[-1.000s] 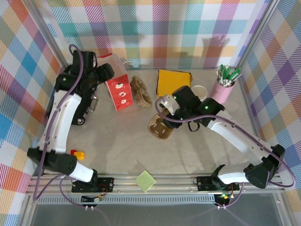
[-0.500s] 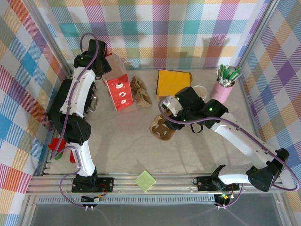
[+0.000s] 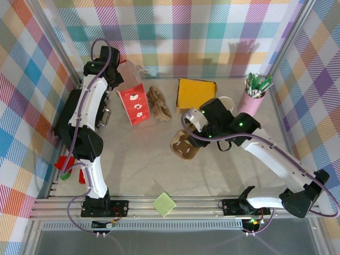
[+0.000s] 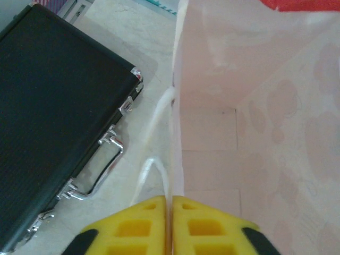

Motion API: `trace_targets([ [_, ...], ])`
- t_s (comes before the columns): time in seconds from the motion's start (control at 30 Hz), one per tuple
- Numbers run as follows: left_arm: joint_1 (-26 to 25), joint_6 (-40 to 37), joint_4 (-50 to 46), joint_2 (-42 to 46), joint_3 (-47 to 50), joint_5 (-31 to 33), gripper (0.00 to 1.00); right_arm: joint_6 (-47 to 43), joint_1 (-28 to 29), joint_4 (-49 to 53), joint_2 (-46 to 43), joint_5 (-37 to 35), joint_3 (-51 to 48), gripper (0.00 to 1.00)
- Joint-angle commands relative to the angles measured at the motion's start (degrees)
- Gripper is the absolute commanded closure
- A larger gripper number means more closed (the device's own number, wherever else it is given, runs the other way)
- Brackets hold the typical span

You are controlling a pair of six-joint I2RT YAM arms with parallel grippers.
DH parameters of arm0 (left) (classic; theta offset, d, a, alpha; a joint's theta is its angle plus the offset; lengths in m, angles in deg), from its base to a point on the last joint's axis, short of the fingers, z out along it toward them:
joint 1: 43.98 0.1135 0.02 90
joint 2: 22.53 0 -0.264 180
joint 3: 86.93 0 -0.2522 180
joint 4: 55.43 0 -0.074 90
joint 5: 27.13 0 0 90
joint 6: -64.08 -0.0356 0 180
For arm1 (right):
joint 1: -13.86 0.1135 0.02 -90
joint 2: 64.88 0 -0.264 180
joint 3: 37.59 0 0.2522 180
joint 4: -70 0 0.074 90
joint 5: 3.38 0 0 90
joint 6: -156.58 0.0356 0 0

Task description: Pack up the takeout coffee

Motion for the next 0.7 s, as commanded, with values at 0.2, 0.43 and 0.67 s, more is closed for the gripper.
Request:
trace_targets([
  [0.2, 0.4, -1.8, -6.6, 13.0, 5.7, -4.8, 1.0, -0.3, 0.1, 3.3, -4.8, 1.5, 6.3, 0.61],
  [0.43, 0.1, -2.6, -10.3, 27.0, 17.5, -14.0, 1.0, 0.0, 0.1, 5.7, -6.2, 2.3, 11.7, 0.61],
  [0.67, -4.3, -3.0, -10.3, 39.9, 28.6, -25.5, 1.0, 1.7, 0.1, 8.5, -4.7, 5.2, 18.3, 0.61],
])
